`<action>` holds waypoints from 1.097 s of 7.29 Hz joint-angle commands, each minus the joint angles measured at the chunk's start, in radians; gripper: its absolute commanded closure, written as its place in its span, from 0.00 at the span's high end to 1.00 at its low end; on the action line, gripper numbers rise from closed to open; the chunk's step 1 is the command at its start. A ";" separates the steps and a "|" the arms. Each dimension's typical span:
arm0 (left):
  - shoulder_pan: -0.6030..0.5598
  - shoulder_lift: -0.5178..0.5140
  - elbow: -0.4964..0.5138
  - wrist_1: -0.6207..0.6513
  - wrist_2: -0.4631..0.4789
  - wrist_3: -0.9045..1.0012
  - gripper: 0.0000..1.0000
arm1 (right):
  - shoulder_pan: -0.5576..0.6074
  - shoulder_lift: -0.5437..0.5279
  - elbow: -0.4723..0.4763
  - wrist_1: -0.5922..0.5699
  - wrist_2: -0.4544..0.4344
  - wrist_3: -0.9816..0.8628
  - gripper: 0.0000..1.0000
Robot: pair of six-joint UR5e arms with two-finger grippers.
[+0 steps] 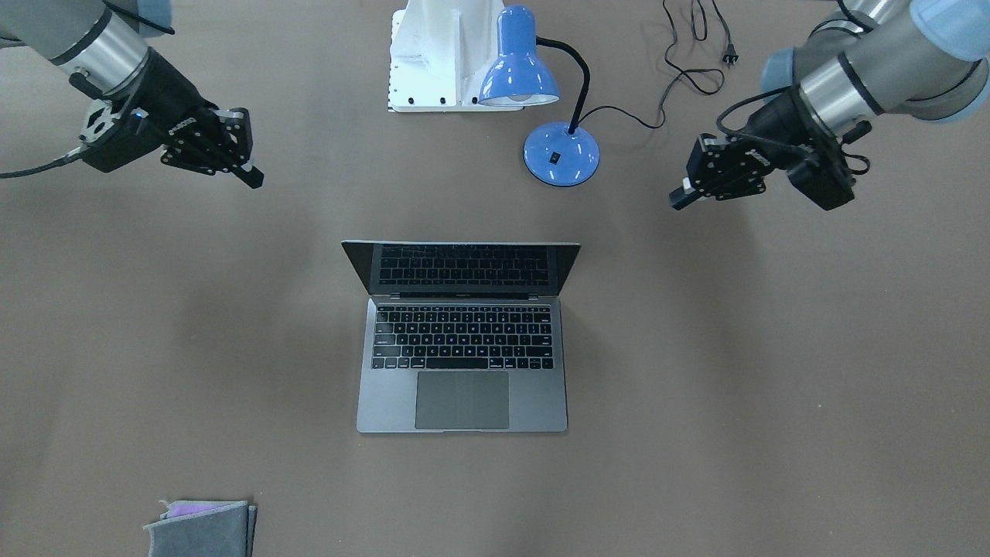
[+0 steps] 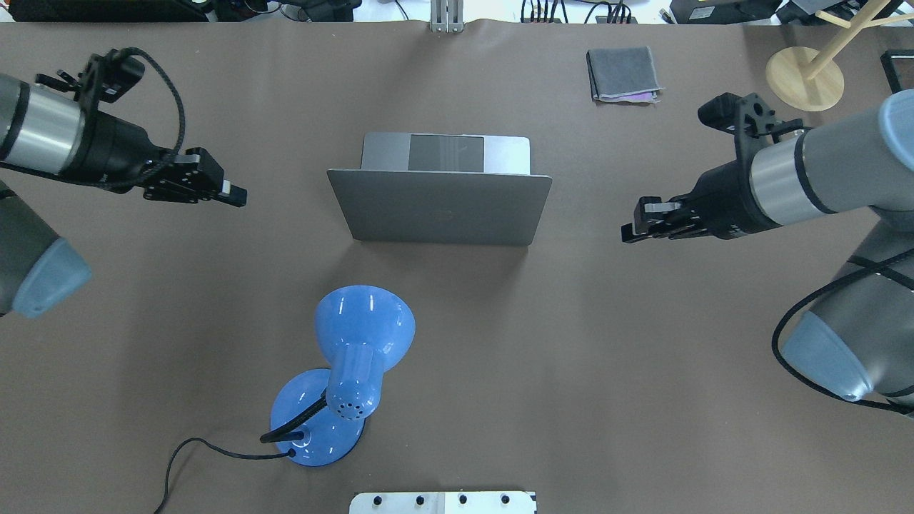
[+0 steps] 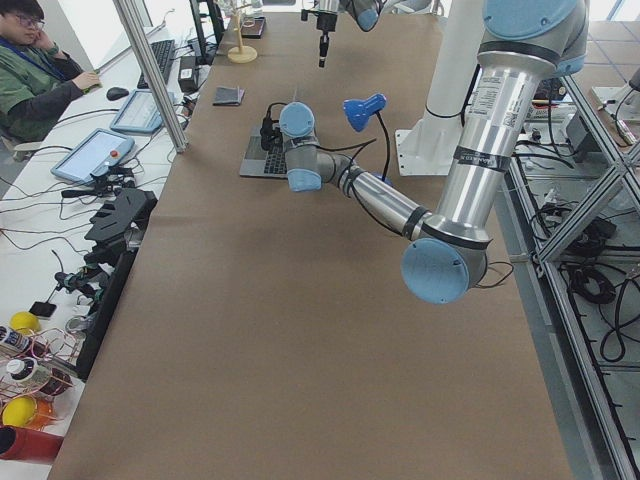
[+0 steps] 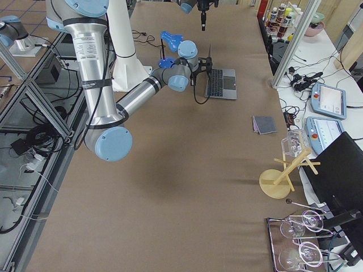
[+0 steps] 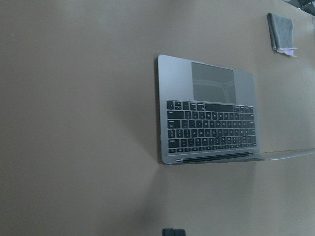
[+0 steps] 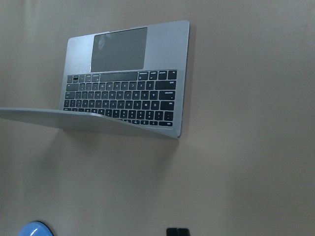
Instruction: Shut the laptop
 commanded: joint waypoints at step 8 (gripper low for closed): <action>0.172 -0.175 0.117 -0.003 0.185 -0.083 0.00 | -0.051 0.236 -0.183 0.004 -0.130 0.103 0.00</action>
